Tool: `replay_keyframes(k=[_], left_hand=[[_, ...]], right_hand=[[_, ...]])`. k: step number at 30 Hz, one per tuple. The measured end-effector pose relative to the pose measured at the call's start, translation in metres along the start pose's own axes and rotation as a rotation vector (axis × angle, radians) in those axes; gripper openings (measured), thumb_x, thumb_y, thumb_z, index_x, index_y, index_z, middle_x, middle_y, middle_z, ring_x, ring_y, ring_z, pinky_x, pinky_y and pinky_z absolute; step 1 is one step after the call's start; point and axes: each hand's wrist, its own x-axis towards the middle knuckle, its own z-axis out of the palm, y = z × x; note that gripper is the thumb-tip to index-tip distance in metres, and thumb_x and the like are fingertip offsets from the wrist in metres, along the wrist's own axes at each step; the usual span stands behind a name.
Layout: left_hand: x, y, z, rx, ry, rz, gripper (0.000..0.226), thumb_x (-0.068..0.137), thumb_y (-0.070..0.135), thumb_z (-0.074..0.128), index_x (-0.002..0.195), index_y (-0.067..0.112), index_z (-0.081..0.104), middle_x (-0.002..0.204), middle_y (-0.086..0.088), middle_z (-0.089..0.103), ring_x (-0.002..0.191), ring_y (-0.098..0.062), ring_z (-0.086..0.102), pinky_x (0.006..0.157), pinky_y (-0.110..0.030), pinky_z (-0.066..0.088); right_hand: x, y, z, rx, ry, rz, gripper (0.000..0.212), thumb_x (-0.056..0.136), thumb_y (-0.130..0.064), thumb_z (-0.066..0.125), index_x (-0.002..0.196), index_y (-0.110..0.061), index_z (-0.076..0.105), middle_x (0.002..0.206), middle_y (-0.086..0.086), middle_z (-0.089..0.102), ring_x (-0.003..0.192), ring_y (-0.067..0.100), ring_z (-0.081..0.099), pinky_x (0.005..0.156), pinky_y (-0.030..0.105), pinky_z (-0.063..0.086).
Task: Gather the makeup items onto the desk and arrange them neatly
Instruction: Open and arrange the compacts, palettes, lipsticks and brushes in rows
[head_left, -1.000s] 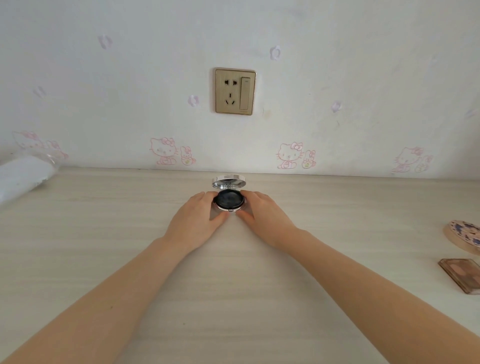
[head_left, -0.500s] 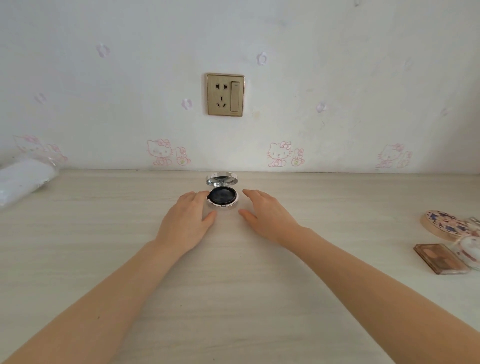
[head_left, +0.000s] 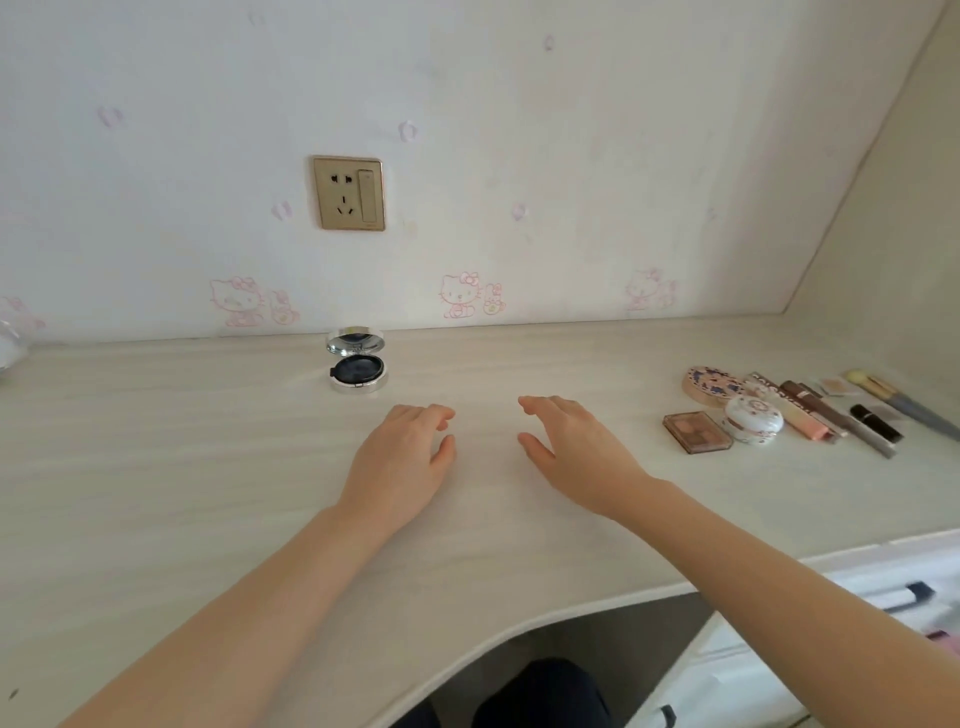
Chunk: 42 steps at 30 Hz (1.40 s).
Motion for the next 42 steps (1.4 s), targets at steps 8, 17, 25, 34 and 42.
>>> replay_keyframes(k=[8,17,25,34,42], left_hand=[[0.007,0.072,0.050,-0.120,-0.043,0.097,0.027,0.094,0.021,0.050,0.118,0.021,0.061,0.101,0.011,0.065,0.109,-0.010,0.050,0.089,-0.034,0.045],[0.054,0.138,0.107,-0.256,-0.166,0.091,0.027,0.094,0.023,0.048,0.118,0.023,0.060,0.097,0.011,0.064,0.106,-0.010,0.049,0.088,-0.030,0.044],[0.123,0.177,0.157,-0.297,-0.264,0.046,0.029,0.092,0.023,0.050,0.118,0.017,0.061,0.106,0.001,0.065,0.108,-0.019,0.055,0.092,-0.033,0.045],[0.169,0.203,0.201,-0.112,-0.350,-0.031,0.049,0.095,0.043,0.046,0.130,0.009,0.051,0.128,-0.012,0.049,0.125,-0.033,0.031,0.100,-0.039,0.034],[0.176,0.211,0.216,0.094,-0.440,0.000,0.057,0.096,0.054,0.036,0.124,0.009,0.054,0.130,-0.012,0.044,0.124,-0.035,0.030,0.099,-0.042,0.033]], right_hand=[[-0.056,0.060,-0.041,-0.062,0.054,0.121,0.040,0.097,-0.030,0.046,0.135,-0.018,0.045,0.131,-0.003,0.053,0.127,0.016,0.041,0.100,0.031,0.039],[-0.049,0.141,-0.090,-0.146,0.109,0.303,0.034,0.096,-0.030,0.047,0.125,-0.014,0.053,0.124,0.006,0.057,0.117,0.025,0.047,0.093,0.037,0.042],[0.002,0.214,-0.105,-0.178,0.036,0.426,0.032,0.095,-0.029,0.046,0.119,-0.013,0.060,0.117,0.010,0.062,0.109,0.028,0.053,0.091,0.034,0.041],[0.042,0.248,-0.099,-0.335,-0.166,0.519,0.043,0.096,-0.039,0.043,0.115,-0.005,0.060,0.119,0.010,0.059,0.116,0.030,0.049,0.101,0.037,0.029],[0.049,0.253,-0.089,-0.292,-0.172,0.581,0.043,0.094,-0.038,0.041,0.060,-0.013,0.039,0.061,0.001,0.042,0.073,0.025,0.046,0.094,0.038,0.034]])
